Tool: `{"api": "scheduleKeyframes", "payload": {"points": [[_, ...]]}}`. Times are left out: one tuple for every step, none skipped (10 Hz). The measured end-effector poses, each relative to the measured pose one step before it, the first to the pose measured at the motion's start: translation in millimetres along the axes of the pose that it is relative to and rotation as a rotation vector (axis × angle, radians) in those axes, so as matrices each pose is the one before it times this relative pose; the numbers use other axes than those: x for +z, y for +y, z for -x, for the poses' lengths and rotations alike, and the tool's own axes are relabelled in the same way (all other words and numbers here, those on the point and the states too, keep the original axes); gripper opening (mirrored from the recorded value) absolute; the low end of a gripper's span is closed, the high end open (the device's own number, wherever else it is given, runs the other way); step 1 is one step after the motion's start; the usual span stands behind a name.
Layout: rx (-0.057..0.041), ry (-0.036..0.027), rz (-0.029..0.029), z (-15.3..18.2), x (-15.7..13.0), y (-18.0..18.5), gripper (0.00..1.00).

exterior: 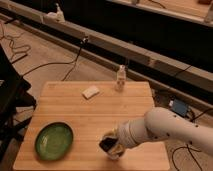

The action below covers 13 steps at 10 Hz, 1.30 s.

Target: Place the eraser in the ceramic cup

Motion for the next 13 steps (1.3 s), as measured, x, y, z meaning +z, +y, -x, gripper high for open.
{"api": "scheduleKeyframes", "payload": {"points": [[0.01168, 0.00051, -0.01045, -0.89, 0.04, -4.95, 0.03], [0.01001, 0.00204, -0.00694, -0.75, 0.95, -3.63, 0.11], [0.00983, 0.00121, -0.00399, 0.20, 0.77, -2.80, 0.21], [0.00998, 0.00144, -0.00325, 1.00, 0.93, -2.90, 0.30], [0.01150, -0.00008, 0.00436, 2.31, 0.57, -1.25, 0.43], [0.00567, 0.00019, 0.00346, 1.42, 0.57, -0.37, 0.52], [0.00830, 0.00021, 0.00402, 2.21, 0.85, -1.18, 0.62], [0.00903, 0.00243, 0.00403, 1.72, 0.95, -1.42, 0.71], [0.00995, 0.00404, 0.00261, 1.37, 1.16, -2.06, 0.77], [0.00629, 0.00177, 0.00050, 1.17, 0.76, -1.88, 0.78], [0.00653, 0.00058, -0.00007, 1.31, 0.58, -2.58, 0.78], [0.00465, -0.00106, -0.00082, 1.14, -0.16, -2.15, 0.78], [0.00284, -0.00347, -0.00063, 0.93, -1.16, -1.63, 0.78]]}}
